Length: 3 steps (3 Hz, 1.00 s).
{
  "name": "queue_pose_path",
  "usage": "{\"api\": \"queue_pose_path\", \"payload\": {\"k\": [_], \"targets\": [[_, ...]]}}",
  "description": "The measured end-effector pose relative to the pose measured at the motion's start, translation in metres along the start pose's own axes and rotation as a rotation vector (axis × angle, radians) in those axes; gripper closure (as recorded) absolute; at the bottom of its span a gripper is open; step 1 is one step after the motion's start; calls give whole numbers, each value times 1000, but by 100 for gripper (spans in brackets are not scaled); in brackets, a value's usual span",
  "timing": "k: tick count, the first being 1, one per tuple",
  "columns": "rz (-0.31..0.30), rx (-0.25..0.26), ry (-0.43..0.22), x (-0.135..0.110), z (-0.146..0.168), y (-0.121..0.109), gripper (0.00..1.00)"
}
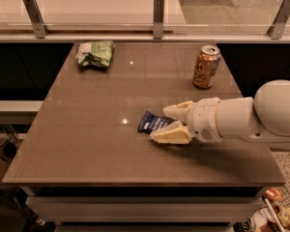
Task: Move rxbar blueberry near green jalapeno chip bag
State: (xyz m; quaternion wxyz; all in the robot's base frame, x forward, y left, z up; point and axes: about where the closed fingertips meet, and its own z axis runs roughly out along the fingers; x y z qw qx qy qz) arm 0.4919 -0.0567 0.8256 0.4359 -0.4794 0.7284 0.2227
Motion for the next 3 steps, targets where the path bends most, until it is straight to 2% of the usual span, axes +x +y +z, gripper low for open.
{"api": "queue_pose_path", "payload": {"k": [2, 3], "targets": [[-8, -4, 0, -4, 2, 3, 88], [-11, -6, 1, -5, 2, 4, 100]]}}
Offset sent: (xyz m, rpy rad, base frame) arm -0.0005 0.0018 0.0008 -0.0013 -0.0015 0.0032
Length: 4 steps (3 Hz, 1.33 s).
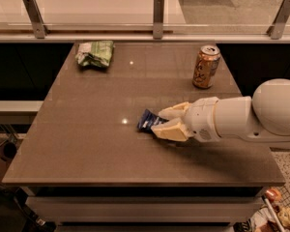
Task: Move rxbar blueberry near green jalapeno chip bag
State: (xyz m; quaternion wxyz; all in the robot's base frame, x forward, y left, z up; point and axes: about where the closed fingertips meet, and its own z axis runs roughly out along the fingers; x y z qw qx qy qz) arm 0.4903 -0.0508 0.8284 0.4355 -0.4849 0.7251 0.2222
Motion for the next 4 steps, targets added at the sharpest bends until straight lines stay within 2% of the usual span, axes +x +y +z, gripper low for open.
{"api": "queue_pose_path", "payload": {"k": [1, 2, 4], "targets": [[0, 0, 0, 0, 0, 0, 100], [-6, 20, 6, -11, -5, -5, 100], [-66, 71, 40, -70, -16, -49, 100]]}}
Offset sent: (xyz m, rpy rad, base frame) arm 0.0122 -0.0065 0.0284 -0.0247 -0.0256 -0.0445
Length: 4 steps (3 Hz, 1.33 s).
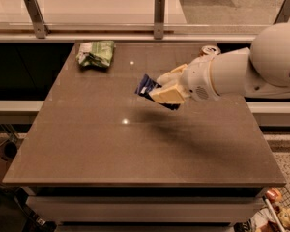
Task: Move rxbar blueberry near green jalapeno chip bag
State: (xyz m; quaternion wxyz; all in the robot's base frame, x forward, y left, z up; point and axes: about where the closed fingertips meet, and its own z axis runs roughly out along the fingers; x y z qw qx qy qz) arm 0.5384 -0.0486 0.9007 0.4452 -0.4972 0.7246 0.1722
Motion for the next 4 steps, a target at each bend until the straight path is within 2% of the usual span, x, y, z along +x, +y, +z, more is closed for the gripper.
{"api": "queue_pose_path", "payload": {"k": [2, 3, 4], "targets": [[-77, 80, 9, -70, 12, -62, 100], [-132, 141, 9, -102, 23, -86, 100], [-189, 187, -32, -131, 41, -114, 100]]}}
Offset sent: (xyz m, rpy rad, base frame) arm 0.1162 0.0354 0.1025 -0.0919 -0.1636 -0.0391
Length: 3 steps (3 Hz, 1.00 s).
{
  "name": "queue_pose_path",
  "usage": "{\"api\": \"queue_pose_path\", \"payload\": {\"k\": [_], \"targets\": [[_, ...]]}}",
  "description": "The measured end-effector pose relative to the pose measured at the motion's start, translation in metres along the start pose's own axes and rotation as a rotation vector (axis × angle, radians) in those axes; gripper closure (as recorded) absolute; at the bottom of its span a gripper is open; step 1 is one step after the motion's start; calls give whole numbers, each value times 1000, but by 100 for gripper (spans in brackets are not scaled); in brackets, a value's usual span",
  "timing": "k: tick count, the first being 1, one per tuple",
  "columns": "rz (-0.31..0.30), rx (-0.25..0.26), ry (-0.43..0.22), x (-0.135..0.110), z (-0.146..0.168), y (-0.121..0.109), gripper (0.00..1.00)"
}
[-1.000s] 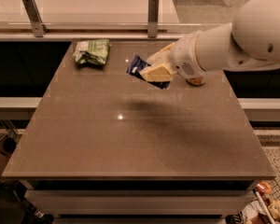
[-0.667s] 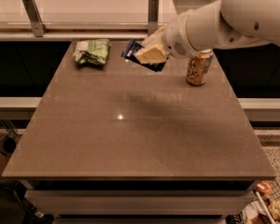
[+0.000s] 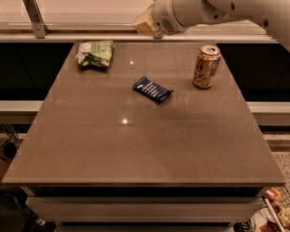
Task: Move rxbar blueberry near green jalapeno chip bag
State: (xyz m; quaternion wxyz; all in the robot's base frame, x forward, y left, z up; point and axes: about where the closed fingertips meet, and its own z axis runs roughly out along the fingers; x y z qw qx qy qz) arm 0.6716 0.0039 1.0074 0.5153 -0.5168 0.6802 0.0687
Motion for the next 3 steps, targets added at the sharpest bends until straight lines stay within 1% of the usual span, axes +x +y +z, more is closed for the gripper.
{"api": "queue_pose_path", "payload": {"k": [1, 2, 3], "targets": [[-33, 21, -23, -10, 13, -11, 100], [-34, 19, -25, -12, 14, -10, 82], [-36, 16, -27, -14, 14, -8, 59]]}}
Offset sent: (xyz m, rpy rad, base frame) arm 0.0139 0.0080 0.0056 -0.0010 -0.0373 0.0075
